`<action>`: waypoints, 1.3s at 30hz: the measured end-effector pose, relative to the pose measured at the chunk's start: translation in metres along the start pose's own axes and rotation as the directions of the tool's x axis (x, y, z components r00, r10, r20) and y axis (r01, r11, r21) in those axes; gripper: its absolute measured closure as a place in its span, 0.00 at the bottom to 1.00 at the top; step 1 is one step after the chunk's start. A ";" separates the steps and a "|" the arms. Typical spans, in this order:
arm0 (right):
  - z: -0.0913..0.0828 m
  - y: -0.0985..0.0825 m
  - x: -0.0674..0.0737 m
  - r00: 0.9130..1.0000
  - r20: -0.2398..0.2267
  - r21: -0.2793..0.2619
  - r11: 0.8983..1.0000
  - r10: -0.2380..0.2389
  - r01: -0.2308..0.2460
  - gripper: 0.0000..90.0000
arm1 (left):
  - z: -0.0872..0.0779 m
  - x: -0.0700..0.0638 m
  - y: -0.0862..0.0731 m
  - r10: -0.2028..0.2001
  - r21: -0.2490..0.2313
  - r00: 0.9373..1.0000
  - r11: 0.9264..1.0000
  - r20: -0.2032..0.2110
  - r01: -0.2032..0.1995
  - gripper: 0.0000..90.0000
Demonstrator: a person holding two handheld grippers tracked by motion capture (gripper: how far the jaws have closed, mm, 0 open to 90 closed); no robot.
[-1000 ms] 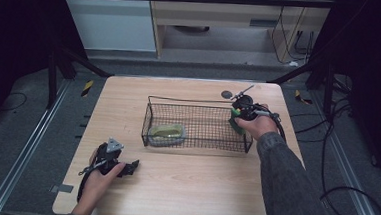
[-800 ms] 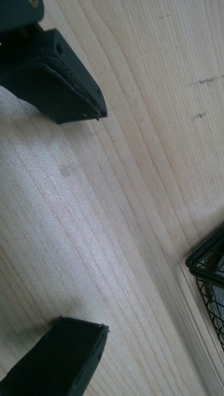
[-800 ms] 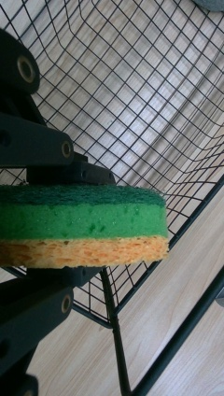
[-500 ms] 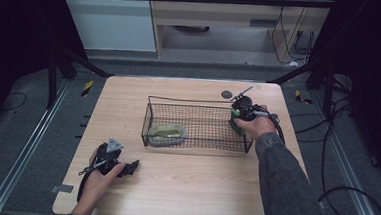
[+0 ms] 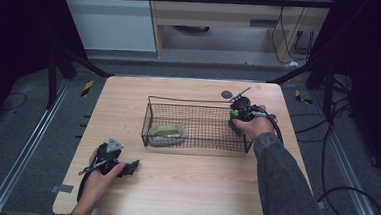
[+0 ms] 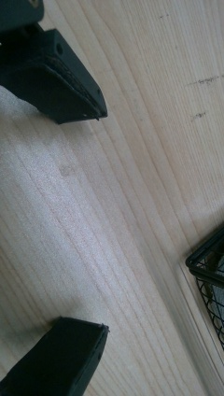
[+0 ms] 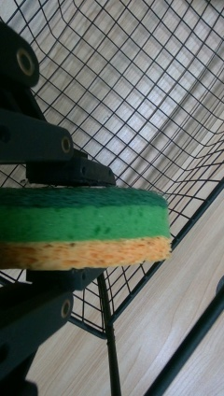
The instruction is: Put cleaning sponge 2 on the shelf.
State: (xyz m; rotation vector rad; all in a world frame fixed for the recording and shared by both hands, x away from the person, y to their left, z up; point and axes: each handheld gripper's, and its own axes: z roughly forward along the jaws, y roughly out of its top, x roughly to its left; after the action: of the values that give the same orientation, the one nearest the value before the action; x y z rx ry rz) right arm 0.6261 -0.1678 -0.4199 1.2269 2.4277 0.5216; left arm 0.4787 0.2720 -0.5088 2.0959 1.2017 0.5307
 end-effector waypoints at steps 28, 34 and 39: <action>-0.027 -0.007 0.015 0.999 -0.042 -0.051 0.999 -0.012 0.010 0.65 | 0.000 0.000 0.000 0.000 -0.001 1.000 1.000 0.000 0.000 0.00; -0.027 -0.013 0.017 0.998 -0.058 -0.052 0.999 0.000 -0.003 0.64 | 0.000 0.000 0.000 -0.003 -0.001 1.000 1.000 0.001 0.003 0.00; -0.027 -0.014 0.020 0.998 -0.064 -0.055 0.998 -0.009 0.005 0.63 | 0.000 0.000 0.000 -0.004 -0.001 1.000 1.000 0.001 0.004 0.00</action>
State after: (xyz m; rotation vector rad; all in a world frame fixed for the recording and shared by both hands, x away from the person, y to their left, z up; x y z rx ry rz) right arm 0.5926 -0.1630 -0.4064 1.1960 2.4527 0.6309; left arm 0.4787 0.2718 -0.5090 2.0926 1.2044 0.5289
